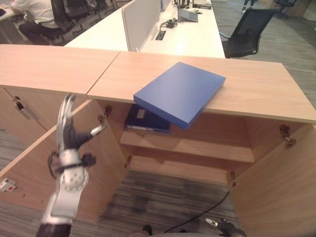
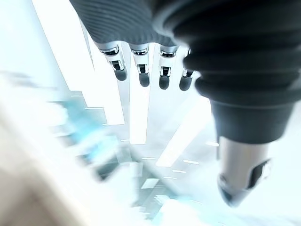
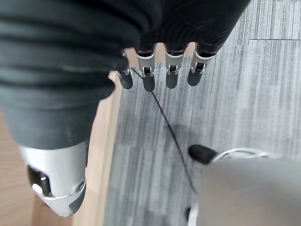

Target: Put the empty folder in the office cabinet

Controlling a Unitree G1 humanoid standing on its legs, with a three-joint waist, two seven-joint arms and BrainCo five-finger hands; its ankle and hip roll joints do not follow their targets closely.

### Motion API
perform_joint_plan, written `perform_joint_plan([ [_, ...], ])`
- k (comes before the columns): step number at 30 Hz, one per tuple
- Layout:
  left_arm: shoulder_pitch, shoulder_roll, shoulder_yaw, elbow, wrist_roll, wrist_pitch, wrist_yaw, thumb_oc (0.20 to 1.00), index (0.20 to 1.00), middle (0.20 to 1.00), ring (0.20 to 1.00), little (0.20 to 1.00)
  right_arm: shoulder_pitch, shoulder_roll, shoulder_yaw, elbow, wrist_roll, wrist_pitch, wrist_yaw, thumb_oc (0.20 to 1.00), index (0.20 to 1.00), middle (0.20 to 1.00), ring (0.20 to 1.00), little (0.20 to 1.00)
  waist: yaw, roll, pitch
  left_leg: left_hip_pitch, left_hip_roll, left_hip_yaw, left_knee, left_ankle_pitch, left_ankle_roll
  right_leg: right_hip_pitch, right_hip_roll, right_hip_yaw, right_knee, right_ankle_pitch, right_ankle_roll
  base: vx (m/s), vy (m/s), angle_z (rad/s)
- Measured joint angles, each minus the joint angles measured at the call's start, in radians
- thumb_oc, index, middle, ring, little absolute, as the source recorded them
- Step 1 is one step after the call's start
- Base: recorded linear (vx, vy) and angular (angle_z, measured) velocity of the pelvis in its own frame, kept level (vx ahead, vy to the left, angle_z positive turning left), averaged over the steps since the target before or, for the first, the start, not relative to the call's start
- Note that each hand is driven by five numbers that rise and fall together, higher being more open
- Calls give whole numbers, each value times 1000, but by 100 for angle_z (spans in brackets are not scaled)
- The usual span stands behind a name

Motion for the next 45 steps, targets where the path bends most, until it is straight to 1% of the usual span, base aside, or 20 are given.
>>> perform_joint_plan([
  [1,-62,28,-57,-6,55,-17,-11,1000,1000,1000,1000,1000,-10,4,4,2,0,-7,0,1000,1000,1000,1000,1000,-14,9,-11,1,-1,4,0,0,0,2,0,1,-3,1,1,21,15,-7],
  [2,-76,31,-76,-5,65,-23,-14,1000,1000,1000,1000,1000,-12,4,1,1,0,-9,0,1000,1000,1000,1000,1000,-20,13,-12,2,-1,7,0,0,0,2,0,3,-3,1,1,11,9,-5],
  [3,-127,50,-137,-1,110,-31,-29,1000,1000,1000,1000,1000,-16,1,30,5,0,-8,1,1000,1000,1000,1000,1000,-39,21,-15,11,-1,9,1,0,0,9,1,5,-17,4,1,16,16,-5],
  [4,-168,88,-174,0,143,-37,-41,1000,1000,1000,1000,1000,-18,2,47,6,0,-7,3,1000,1000,1000,1000,1000,-44,22,-16,15,0,10,1,0,0,18,4,5,-27,8,0,19,16,-5],
  [6,-265,100,-233,29,193,-39,-46,1000,1000,1000,1000,1000,-20,-3,49,13,-1,-7,8,1000,1000,1000,1000,1000,-64,37,-25,26,0,12,1,0,-1,28,4,7,-30,8,1,11,10,-2],
  [7,-314,121,-280,31,223,-42,-48,1000,1000,1000,1000,1000,-21,-4,48,13,-1,-7,11,1000,1000,1000,1000,1000,-70,44,-30,32,0,12,0,-1,0,35,4,8,-30,8,1,22,16,-5],
  [8,-332,121,-299,29,239,-53,-47,1000,1000,1000,1000,1000,-22,-5,48,13,-1,-8,11,1000,1000,1000,1000,1000,-78,51,-36,33,0,15,0,-1,-1,35,4,12,-30,7,2,19,18,-15],
  [10,-418,126,-387,83,295,-53,-46,1000,1000,1000,1000,1000,-22,-10,56,15,-1,-8,12,1000,1000,1000,1000,1000,-88,69,-49,37,2,21,0,-1,-1,34,6,25,-30,9,2,16,15,-15],
  [13,-456,126,-466,141,340,-50,-53,1000,1000,1000,1000,1000,-21,-21,56,14,0,-8,12,1000,1000,1000,1000,1000,-102,81,-60,40,5,30,0,-1,-1,32,9,33,-30,15,2,10,17,-9],
  [19,-430,140,-467,152,378,-44,-65,1000,1000,1000,1000,1000,0,-23,48,14,0,-8,13,1000,1000,1000,1000,1000,-98,60,-81,40,7,36,0,-1,-1,31,11,40,-30,19,2,1,5,-3],
  [22,-423,140,-471,196,379,-42,-71,1000,1000,1000,1000,1000,6,-23,46,15,-1,-8,13,1000,1000,1000,1000,1000,-98,52,-86,41,7,41,0,-1,-1,29,11,45,-30,23,0,-1,3,-5],
  [26,-399,141,-461,197,379,-40,-92,1000,1000,1000,1000,1000,7,-23,39,14,0,-8,13,1000,1000,1000,1000,1000,-98,52,-86,44,7,46,0,-1,-1,29,11,51,-30,24,1,4,-3,-5],
  [28,-355,144,-455,183,378,-44,-98,1000,1000,1000,1000,1000,11,-24,30,14,-1,-8,13,1000,1000,1000,1000,1000,-99,53,-87,46,7,49,0,-2,-1,30,11,53,-30,24,1,3,-2,-4],
  [31,-260,145,-413,155,377,-55,-107,1000,1000,1000,1000,1000,14,-24,28,14,0,-9,13,1000,1000,1000,1000,1000,-98,53,-86,46,7,49,0,-2,-1,29,11,54,-31,25,0,0,0,0],
  [32,-210,146,-385,155,377,-57,-109,1000,1000,1000,1000,1000,16,-25,26,14,0,-9,13,1000,1000,1000,1000,1000,-95,53,-86,46,7,49,0,-2,-1,29,11,54,-31,25,0,0,0,0],
  [33,-192,149,-378,156,376,-56,-109,1000,1000,1000,1000,1000,19,-25,24,14,0,-9,13,1000,1000,1000,1000,1000,-92,52,-86,46,7,49,0,-2,0,29,11,55,-31,25,1,0,0,0],
  [34,-174,164,-377,156,376,-57,-110,1000,1000,1000,1000,1000,25,-26,20,15,0,-9,14,1000,1000,1000,1000,1000,-79,51,-85,46,7,49,0,-2,0,29,11,55,-31,25,1,0,0,0],
  [37,-165,178,-376,161,376,-55,-113,1000,1000,1000,1000,1000,31,-26,1,15,-1,-9,21,1000,1000,1000,1000,1000,-70,50,-85,46,7,49,0,-2,0,29,11,56,-31,26,2,0,0,0],
  [41,-166,170,-379,193,376,-53,-114,1000,1000,1000,1000,1000,32,-26,-2,15,0,-9,21,1000,1000,1000,1000,1000,-79,51,-84,47,7,50,0,-2,0,29,11,57,-31,27,2,0,0,0],
  [45,-182,152,-396,231,376,-36,-114,1000,1000,1000,1000,1000,35,-27,-2,15,0,-9,20,1000,1000,1000,1000,1000,-88,51,-83,47,7,51,0,-2,0,28,11,58,-33,27,2,0,0,0],
])
